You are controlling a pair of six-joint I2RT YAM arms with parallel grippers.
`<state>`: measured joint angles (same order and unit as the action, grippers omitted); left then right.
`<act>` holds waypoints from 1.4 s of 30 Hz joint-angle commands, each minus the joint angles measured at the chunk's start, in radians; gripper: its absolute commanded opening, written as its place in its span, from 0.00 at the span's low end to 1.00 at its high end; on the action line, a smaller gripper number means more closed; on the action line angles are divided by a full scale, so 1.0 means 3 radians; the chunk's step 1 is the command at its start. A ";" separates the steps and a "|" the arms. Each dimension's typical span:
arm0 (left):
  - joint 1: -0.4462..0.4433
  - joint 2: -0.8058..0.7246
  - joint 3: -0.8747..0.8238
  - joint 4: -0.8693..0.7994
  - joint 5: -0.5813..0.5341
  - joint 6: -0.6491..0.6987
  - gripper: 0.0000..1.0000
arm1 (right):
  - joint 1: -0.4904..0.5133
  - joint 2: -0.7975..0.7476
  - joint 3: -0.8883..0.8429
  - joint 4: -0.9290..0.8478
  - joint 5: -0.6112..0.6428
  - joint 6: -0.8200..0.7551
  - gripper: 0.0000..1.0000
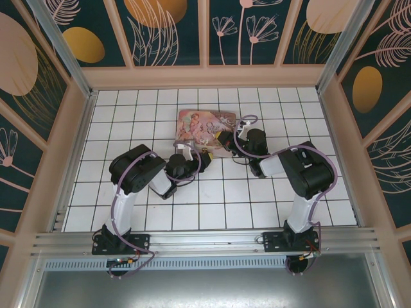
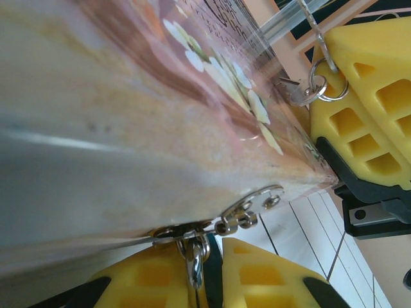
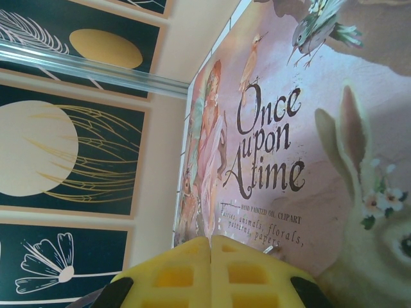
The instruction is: Unlock a padlock with a key
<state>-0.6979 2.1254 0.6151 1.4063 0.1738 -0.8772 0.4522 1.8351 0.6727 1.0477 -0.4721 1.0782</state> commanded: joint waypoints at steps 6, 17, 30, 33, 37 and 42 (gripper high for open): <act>0.0004 -0.0142 -0.0055 0.0067 0.0150 -0.0607 0.00 | -0.0013 -0.0269 0.0206 -0.0596 -0.0069 -0.0266 0.00; 0.0033 -0.0377 0.0118 -0.0841 0.0616 -0.0954 0.00 | -0.0106 -0.0798 0.0379 -0.1242 -0.0185 -0.0529 0.00; 0.0098 -0.0615 0.0471 -0.2007 0.0959 -0.0870 0.00 | -0.0097 -0.2104 -0.0646 -0.1525 -0.0221 -0.0468 0.00; 0.0108 -0.0666 0.0604 -0.2300 0.1036 -0.0767 0.00 | -0.0076 -0.2421 -0.0960 -0.1549 -0.0188 -0.0433 0.00; 0.0109 -0.0667 0.0784 -0.2658 0.1194 -0.0602 0.00 | -0.0046 -0.2538 -0.1249 -0.1408 -0.0167 -0.0334 0.00; 0.0120 -0.0647 0.1046 -0.3235 0.1376 -0.0231 0.00 | 0.0047 -0.2431 -0.1475 -0.1178 -0.0134 -0.0317 0.00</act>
<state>-0.6655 1.9392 0.8879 0.6086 0.4641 -0.9848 0.4507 1.0920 0.2558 0.6201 -0.5213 0.9714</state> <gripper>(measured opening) 0.136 0.047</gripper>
